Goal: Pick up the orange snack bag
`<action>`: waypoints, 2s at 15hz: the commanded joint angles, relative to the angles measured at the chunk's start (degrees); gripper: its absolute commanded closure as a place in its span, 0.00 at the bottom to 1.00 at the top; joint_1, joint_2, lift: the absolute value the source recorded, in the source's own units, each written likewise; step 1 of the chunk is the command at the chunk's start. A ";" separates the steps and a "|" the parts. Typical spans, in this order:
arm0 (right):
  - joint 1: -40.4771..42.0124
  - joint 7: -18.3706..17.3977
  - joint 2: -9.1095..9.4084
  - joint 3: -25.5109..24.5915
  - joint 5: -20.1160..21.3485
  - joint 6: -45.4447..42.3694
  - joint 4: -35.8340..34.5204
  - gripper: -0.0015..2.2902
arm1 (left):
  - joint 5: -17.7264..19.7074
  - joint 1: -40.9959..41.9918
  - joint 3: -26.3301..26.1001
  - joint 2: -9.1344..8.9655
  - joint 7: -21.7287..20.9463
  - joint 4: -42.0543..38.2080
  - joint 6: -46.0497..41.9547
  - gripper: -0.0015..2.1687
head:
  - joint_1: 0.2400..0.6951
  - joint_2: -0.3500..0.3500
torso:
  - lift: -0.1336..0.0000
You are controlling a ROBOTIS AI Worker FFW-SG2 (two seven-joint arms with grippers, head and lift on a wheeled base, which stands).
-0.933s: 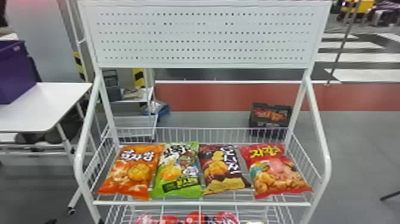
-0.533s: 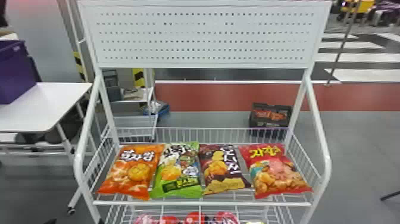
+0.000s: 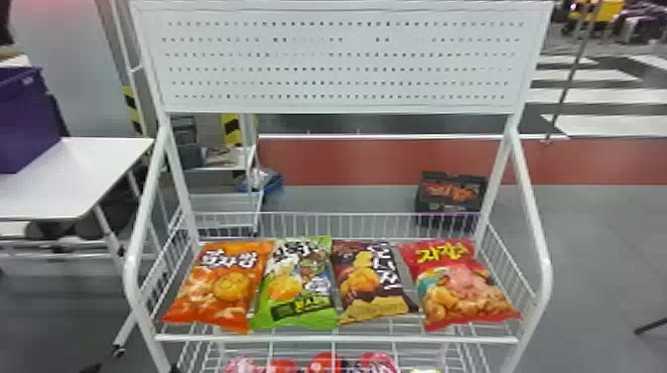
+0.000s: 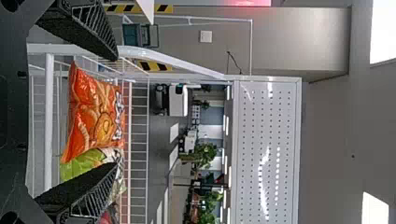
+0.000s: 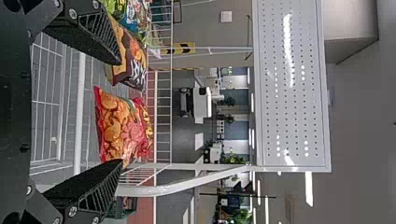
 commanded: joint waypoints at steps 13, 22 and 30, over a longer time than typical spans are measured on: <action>0.35 0.00 0.27 0.53 0.35 -0.48 -0.29 0.06 | 0.32 -27.83 -9.65 -0.62 3.17 13.02 24.98 0.04 | 0.57 0.50 | 1.00; 0.35 0.00 0.27 0.61 0.44 -0.48 -0.21 0.06 | 2.34 -40.40 -9.47 -2.20 2.73 25.07 32.18 0.04 | 0.57 0.50 | 1.00; -0.09 0.00 0.45 0.61 0.44 -0.48 0.15 0.06 | 3.92 -41.63 -8.86 -2.20 2.47 27.00 33.41 0.51 | 0.57 0.50 | 1.00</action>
